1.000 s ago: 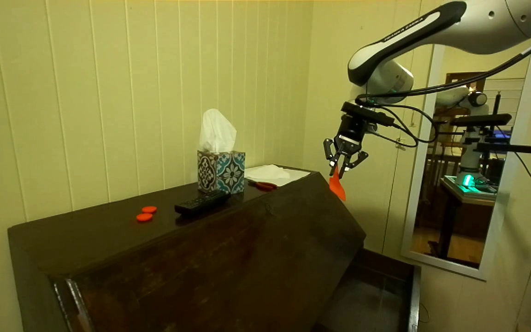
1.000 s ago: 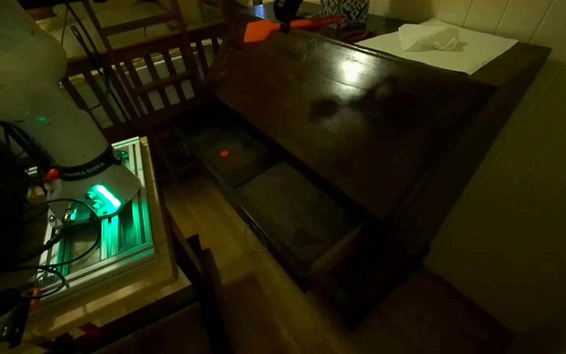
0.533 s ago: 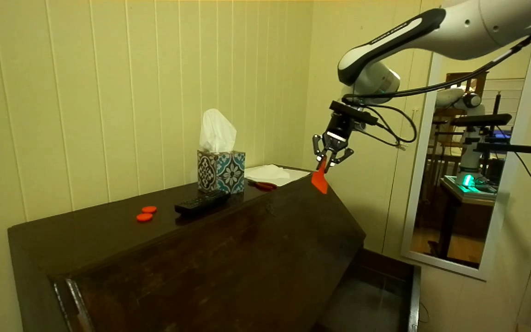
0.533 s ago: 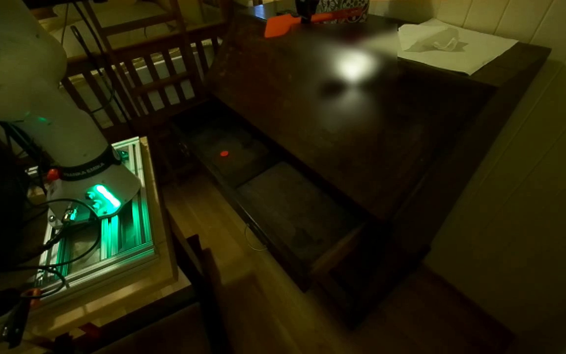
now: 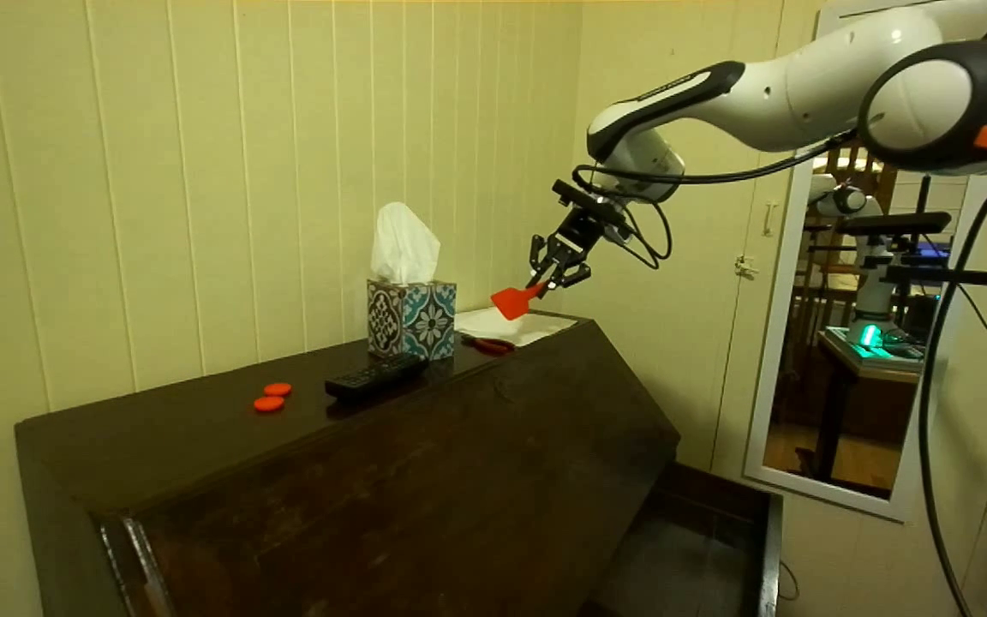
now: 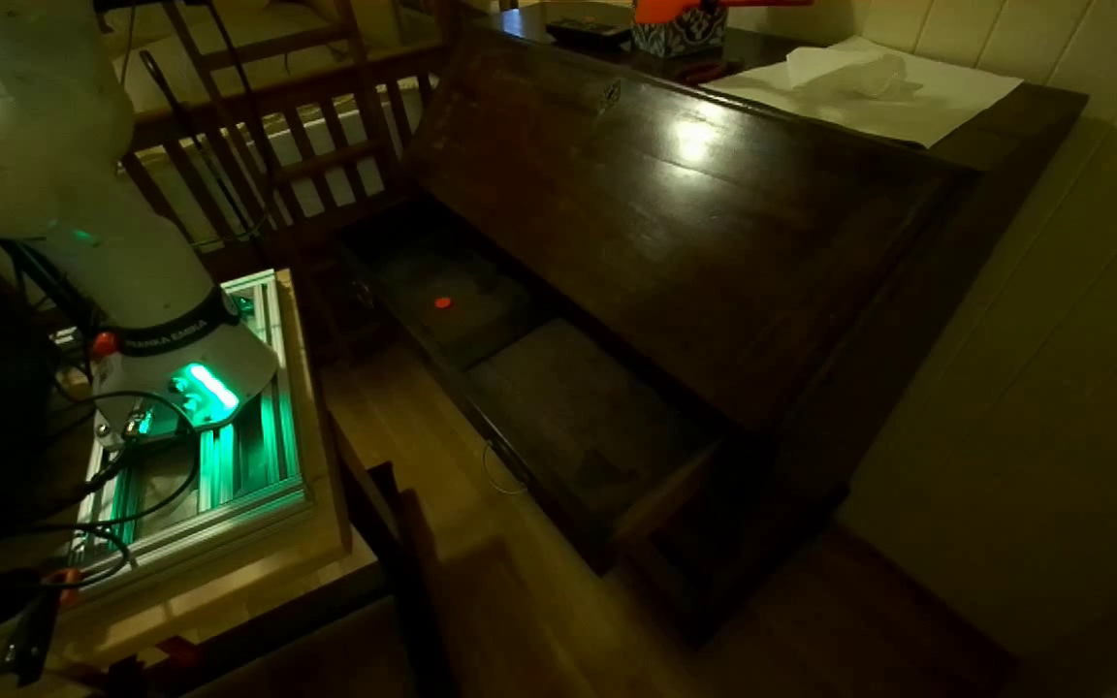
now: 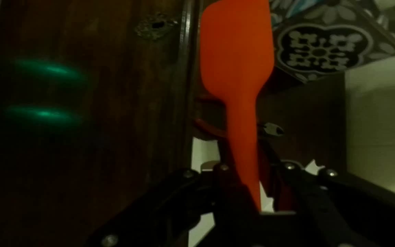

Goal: Pick up the orange spatula, and then put it on the paper

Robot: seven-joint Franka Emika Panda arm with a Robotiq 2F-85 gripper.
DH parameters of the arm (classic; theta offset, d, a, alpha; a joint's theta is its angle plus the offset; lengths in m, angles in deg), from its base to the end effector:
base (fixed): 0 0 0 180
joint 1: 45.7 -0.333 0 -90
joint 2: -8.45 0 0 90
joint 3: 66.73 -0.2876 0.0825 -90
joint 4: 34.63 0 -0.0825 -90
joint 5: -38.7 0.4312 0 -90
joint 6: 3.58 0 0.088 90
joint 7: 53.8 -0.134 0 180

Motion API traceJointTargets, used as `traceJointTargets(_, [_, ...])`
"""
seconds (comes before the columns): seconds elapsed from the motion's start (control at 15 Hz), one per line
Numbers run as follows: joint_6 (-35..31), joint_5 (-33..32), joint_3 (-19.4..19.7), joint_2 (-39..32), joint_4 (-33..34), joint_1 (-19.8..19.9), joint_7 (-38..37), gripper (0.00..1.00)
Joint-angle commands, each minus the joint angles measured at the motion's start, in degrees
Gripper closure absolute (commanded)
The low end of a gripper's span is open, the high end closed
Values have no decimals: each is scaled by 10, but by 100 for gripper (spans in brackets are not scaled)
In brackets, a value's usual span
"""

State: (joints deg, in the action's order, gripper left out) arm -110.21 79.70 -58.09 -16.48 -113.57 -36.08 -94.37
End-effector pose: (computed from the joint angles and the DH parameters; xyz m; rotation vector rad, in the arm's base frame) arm 0.7228 -0.1499 0.4294 -2.0729 1.4237 0.0921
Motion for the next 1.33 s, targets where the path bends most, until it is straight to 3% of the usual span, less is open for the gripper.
traceJointTargets(0.0, [-8,46,-11,-95,142,24,-104,94])
traceJointTargets(0.4, [-35,32,-20,-185,243,42,-240,94])
traceJointTargets(1.0, [-28,-86,-17,-261,329,37,-335,94])
traceJointTargets(1.07, [-26,-97,-22,-263,335,39,-339,53])
traceJointTargets(1.13, [-24,-83,-4,-265,340,27,-330,52])
traceJointTargets(1.27, [-16,-81,-10,-262,351,27,-315,39])
